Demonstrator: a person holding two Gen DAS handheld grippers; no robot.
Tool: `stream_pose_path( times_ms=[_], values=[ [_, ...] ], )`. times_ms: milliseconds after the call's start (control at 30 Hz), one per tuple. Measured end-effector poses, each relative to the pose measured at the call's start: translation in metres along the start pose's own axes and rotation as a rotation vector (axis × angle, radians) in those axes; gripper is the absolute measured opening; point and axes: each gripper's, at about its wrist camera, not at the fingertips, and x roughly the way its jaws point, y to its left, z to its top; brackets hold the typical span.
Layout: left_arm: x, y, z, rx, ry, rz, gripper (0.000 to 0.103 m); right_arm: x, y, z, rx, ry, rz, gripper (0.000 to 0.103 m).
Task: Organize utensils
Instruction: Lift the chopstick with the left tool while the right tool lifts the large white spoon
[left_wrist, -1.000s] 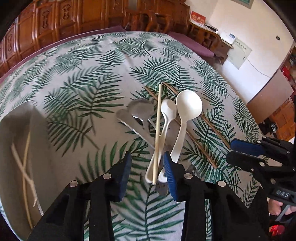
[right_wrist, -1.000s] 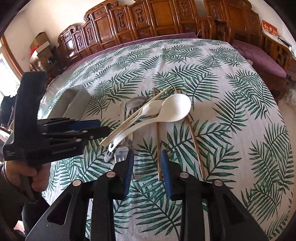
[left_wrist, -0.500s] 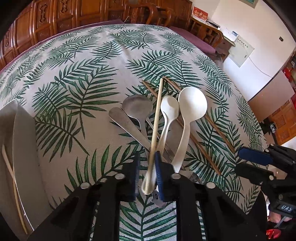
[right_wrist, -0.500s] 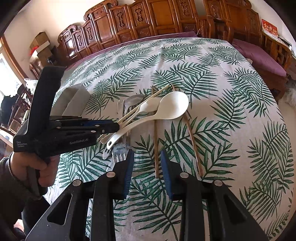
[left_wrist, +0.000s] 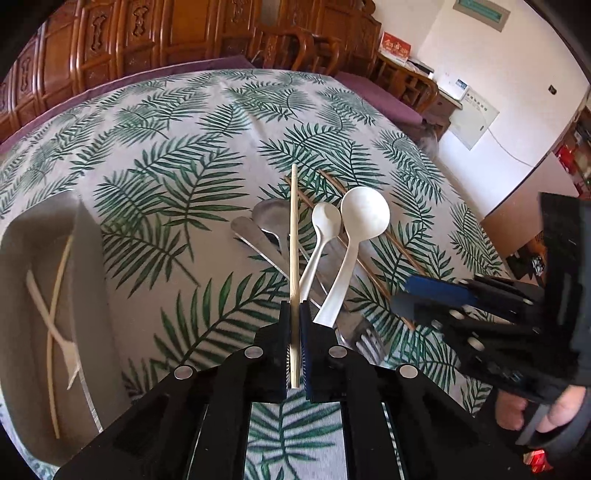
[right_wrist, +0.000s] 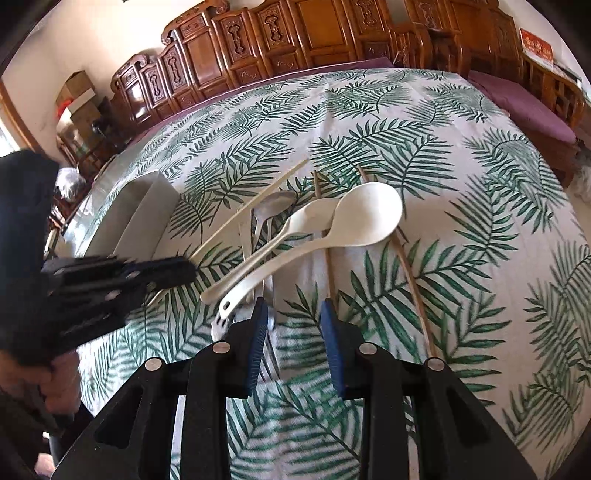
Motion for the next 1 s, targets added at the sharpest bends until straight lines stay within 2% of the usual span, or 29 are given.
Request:
stream_pose_path(
  times_ms=[67,100,367,700,800,867,1000],
  values=[
    [-0.008,0.002,-0.004,0.0,-0.012,0.005,0.004,0.007,0.001,0.003,0.02,0.002,0.006,0.042],
    [-0.012,0.003,-0.006,0.0,-0.016,0.008,0.004,0.011,0.001,0.005,0.036,-0.001,0.012,0.043],
    [-0.038,0.007,-0.018,0.0,-0.048,0.021,0.004,0.037,-0.003,0.021,0.136,0.005,0.035,0.043],
    [-0.06,0.007,-0.03,0.005,-0.073,0.027,0.004,0.053,-0.007,0.029,0.183,0.014,0.003,0.043],
    [-0.066,0.008,-0.032,0.002,-0.083,0.027,0.004,0.055,-0.009,0.031,0.189,0.018,0.0,0.039],
    [-0.07,0.008,-0.033,0.001,-0.089,0.028,0.004,0.055,-0.011,0.032,0.2,0.025,0.01,0.033],
    [-0.078,0.008,-0.037,0.0,-0.098,0.033,0.004,0.055,-0.012,0.031,0.216,0.034,0.014,0.03]
  ],
)
